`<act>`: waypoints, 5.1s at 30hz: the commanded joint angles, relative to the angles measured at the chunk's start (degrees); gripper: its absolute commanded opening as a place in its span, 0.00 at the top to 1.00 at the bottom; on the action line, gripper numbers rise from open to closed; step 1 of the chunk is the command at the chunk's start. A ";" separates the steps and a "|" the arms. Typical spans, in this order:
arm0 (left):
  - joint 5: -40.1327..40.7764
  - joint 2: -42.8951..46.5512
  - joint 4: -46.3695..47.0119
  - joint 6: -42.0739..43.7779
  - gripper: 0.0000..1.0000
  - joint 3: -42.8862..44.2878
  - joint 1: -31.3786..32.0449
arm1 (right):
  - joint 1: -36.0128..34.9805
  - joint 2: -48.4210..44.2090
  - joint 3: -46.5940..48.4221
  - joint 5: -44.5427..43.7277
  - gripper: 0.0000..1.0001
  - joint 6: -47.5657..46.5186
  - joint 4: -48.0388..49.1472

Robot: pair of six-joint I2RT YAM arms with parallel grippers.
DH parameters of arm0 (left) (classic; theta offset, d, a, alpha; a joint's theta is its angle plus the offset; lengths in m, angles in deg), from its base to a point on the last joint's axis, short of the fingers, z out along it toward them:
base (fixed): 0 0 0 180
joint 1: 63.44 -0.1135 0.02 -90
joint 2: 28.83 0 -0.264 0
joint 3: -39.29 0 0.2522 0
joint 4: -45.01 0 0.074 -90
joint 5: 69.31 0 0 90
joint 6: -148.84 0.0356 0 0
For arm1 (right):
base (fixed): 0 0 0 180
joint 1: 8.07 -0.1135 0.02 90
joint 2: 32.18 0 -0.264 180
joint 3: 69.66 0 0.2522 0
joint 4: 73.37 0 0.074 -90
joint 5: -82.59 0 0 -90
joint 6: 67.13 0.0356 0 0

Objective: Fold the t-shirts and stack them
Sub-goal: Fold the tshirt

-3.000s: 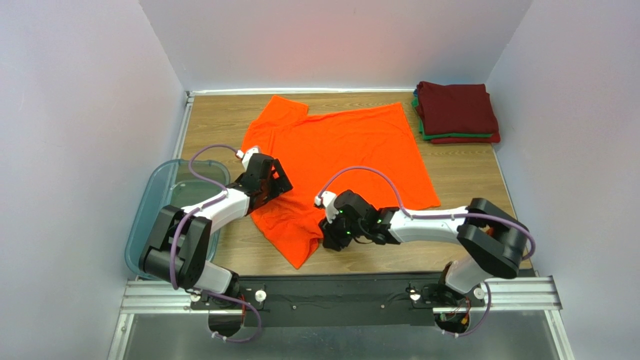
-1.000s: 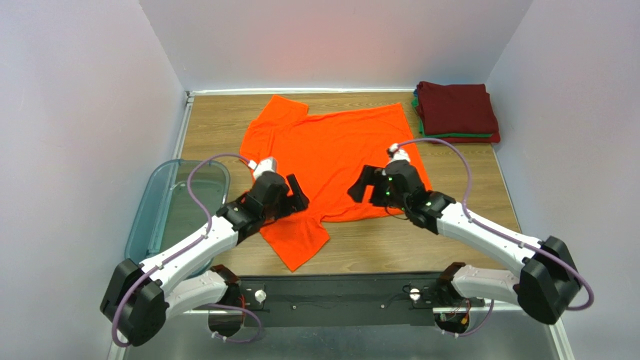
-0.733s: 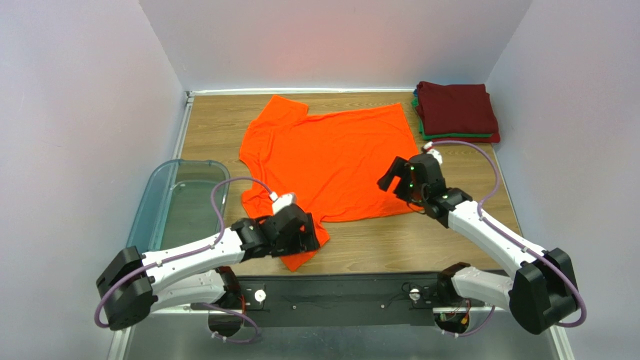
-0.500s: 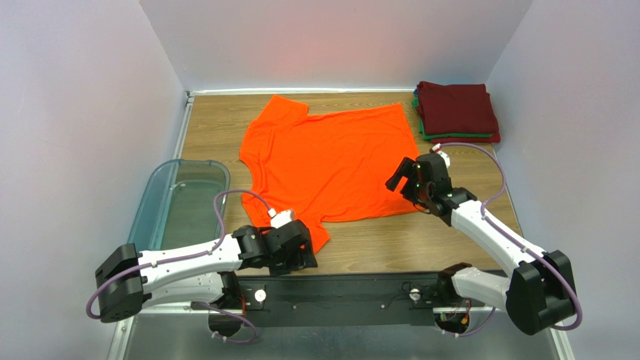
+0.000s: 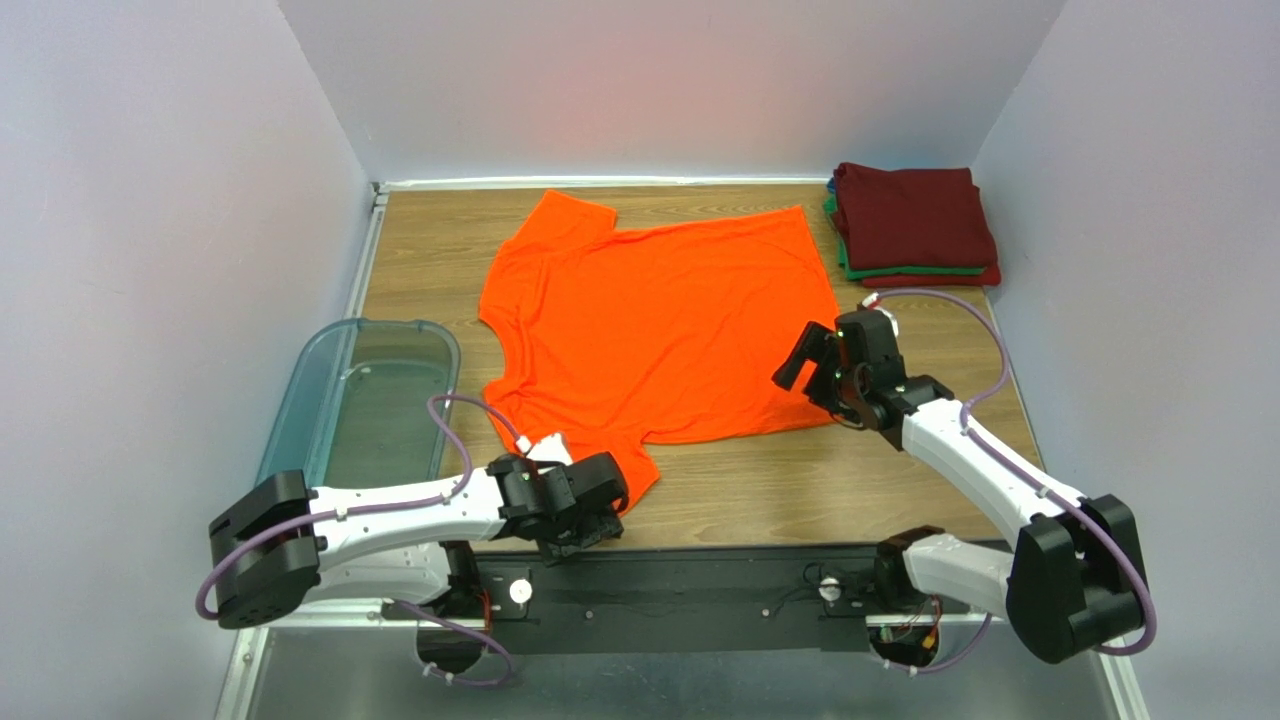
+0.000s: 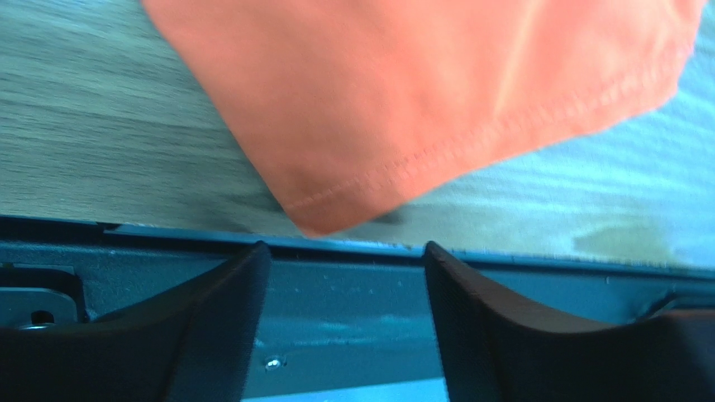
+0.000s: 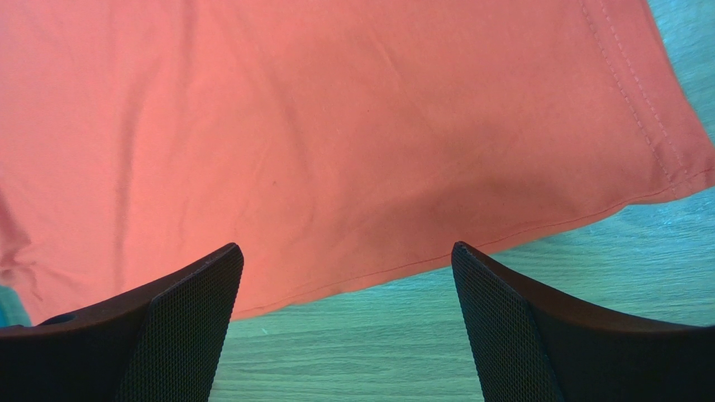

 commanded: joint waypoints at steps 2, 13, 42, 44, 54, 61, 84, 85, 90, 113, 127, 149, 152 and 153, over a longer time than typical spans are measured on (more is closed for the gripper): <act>5.19 -1.42 -1.48 -5.81 0.30 1.15 0.04 | 0.68 0.86 -1.44 3.30 0.00 -0.96 -1.34; 6.60 0.43 -3.06 -6.43 0.39 2.39 -1.63 | 0.86 2.01 -0.83 4.53 0.00 -1.31 -1.34; 4.05 -6.51 -3.67 -0.81 1.00 4.23 -3.65 | 4.90 -3.09 -2.14 -3.27 0.00 -0.70 -6.16; 4.31 -6.51 -4.11 0.51 1.00 5.37 -3.74 | 7.70 -3.88 -2.41 -4.69 0.00 -0.96 -7.66; 4.32 -3.79 -4.30 3.15 1.00 5.82 -3.30 | 16.24 2.00 -2.06 -10.04 0.21 -0.70 -7.84; 3.70 -0.98 -3.50 2.71 1.00 4.23 -3.21 | 16.50 5.61 -2.23 -12.43 0.41 0.36 -6.44; 2.56 -0.71 -3.24 2.53 1.00 3.62 -2.86 | 16.59 9.57 -3.99 -12.43 0.67 1.67 -3.27; 2.47 -0.71 -3.15 2.53 1.00 3.62 -2.77 | 16.59 9.65 -3.73 -12.43 0.67 1.85 -3.27; 2.56 -0.71 -3.15 2.01 1.00 3.44 -2.77 | 16.59 10.18 -1.89 -12.34 0.65 2.64 -3.18; 1.24 1.66 -6.66 1.65 1.00 4.41 -2.77 | 16.68 0.18 -6.36 -9.79 0.98 4.75 -10.82; 2.73 4.56 -7.37 1.83 1.00 4.76 -1.81 | 16.59 -8.81 -8.48 -6.01 0.97 8.36 -15.05; 14.25 -0.71 7.39 26.43 1.00 18.11 -20.78 | 16.68 2.88 5.50 1.45 0.99 -3.59 -13.38; 15.03 -1.50 9.50 30.73 1.00 20.04 -23.95 | 16.68 4.55 7.78 2.59 0.99 -5.35 -12.15; 15.39 -1.76 9.59 31.53 1.00 20.66 -24.74 | 16.68 4.82 8.40 2.60 0.99 -5.44 -11.97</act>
